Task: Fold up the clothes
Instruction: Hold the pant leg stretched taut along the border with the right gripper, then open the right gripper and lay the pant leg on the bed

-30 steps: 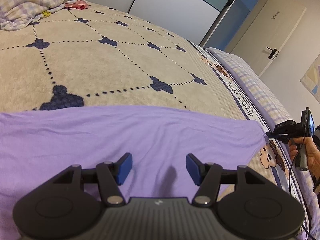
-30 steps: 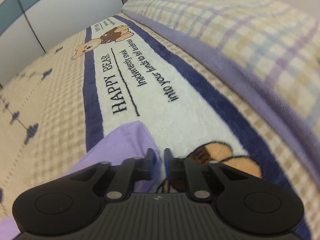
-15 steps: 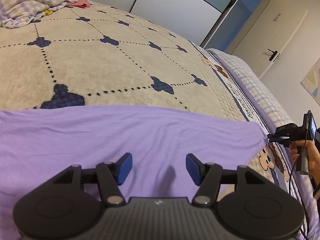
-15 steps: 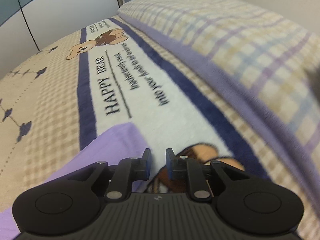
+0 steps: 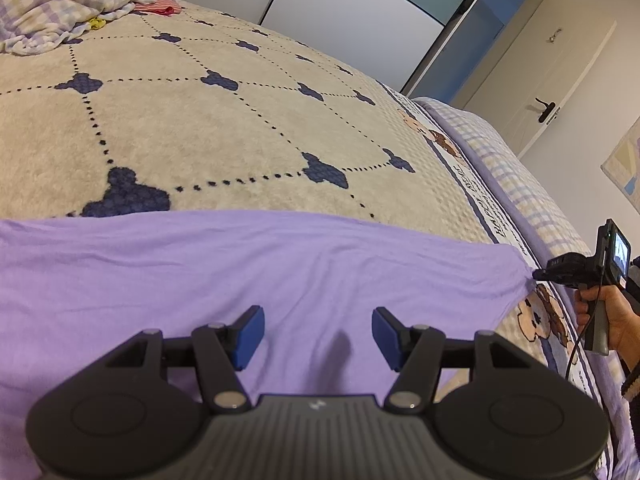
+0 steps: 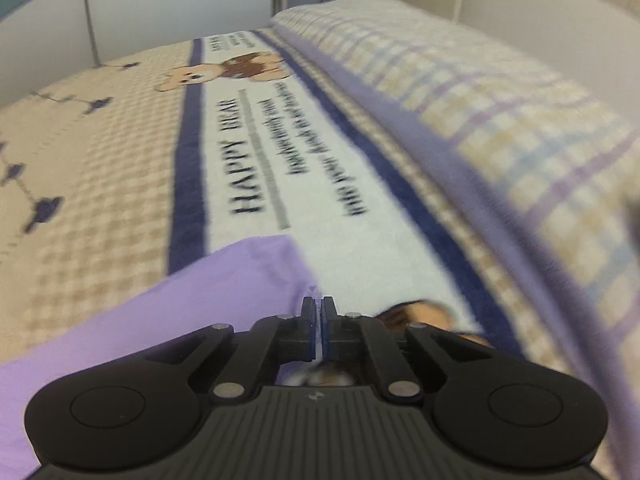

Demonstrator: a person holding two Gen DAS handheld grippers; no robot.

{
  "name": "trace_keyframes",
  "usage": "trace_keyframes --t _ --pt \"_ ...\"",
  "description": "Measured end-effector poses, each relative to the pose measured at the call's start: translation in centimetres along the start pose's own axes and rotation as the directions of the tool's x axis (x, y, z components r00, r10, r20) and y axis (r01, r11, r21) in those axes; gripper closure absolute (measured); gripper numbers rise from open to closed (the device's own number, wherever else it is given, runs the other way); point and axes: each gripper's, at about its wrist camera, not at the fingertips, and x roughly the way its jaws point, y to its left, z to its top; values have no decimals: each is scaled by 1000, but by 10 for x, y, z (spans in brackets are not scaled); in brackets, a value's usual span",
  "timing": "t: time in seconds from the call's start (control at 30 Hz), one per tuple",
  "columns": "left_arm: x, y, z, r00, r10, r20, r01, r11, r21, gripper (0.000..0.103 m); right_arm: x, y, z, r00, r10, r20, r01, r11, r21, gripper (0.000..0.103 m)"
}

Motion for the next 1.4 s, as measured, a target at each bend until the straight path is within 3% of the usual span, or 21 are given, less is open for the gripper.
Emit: trace_keyframes --t 0.3,0.5,0.63,0.73,1.0,1.23,1.4 --pt "0 0 1 1000 -1 -2 1 1000 -8 41 -5 -15 -2 1000 -4 -16 5 998 67 97" --pt "-6 -9 0 999 24 28 -26 998 65 41 -32 24 -11 992 118 39 -119 993 22 85" --pt "-10 -7 4 997 64 52 -68 993 93 41 -48 61 -22 970 241 38 -240 971 -14 85" --pt "-13 4 8 994 86 61 -89 995 52 41 -60 89 -31 948 318 25 -316 947 -51 80" --pt "-19 26 11 984 165 71 -169 984 54 41 -82 148 -63 891 453 -21 -451 881 -145 73" --pt "-31 47 12 975 207 81 -211 977 38 41 -68 129 -69 879 476 -25 -477 877 -63 73" --pt "-42 59 11 960 265 88 -271 961 60 41 -67 102 -65 913 408 -5 -408 913 5 73"
